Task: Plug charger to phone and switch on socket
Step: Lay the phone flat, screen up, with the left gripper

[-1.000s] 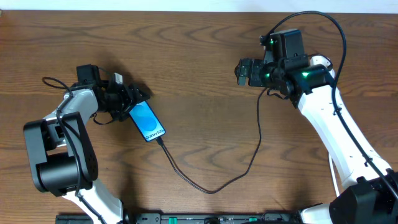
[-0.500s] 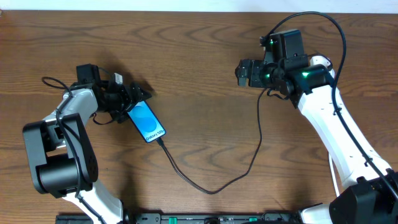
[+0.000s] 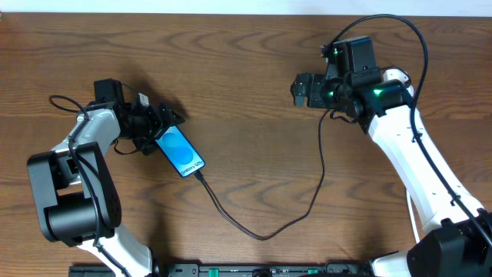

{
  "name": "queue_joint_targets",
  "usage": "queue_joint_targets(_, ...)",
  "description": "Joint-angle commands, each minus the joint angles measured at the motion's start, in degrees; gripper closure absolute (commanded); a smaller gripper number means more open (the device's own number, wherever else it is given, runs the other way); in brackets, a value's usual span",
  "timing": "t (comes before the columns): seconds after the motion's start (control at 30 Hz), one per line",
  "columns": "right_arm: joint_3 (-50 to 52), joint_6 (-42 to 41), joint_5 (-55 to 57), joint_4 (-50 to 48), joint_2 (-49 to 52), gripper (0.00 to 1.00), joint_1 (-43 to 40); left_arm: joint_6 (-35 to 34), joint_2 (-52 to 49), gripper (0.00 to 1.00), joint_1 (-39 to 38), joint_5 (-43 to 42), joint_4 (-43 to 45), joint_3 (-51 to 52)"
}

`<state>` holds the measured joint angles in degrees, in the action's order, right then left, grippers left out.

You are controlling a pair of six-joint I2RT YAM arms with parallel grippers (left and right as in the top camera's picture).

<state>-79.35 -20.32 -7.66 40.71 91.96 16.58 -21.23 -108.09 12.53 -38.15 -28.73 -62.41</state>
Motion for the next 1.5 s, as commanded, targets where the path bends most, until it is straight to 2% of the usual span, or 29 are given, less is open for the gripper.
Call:
queue_joint_targets(0.0,-0.31,0.66,0.66,0.04,-0.68,0.02,-0.35,-0.72,-3.04,0.09,0.13,9.14,-1.68,2.32)
queue_joint_targets(1.47,-0.31,0.66,0.66,0.04,-0.68,0.03,-0.35,-3.32,-3.04,0.09,0.13,11.74,-4.92,2.29)
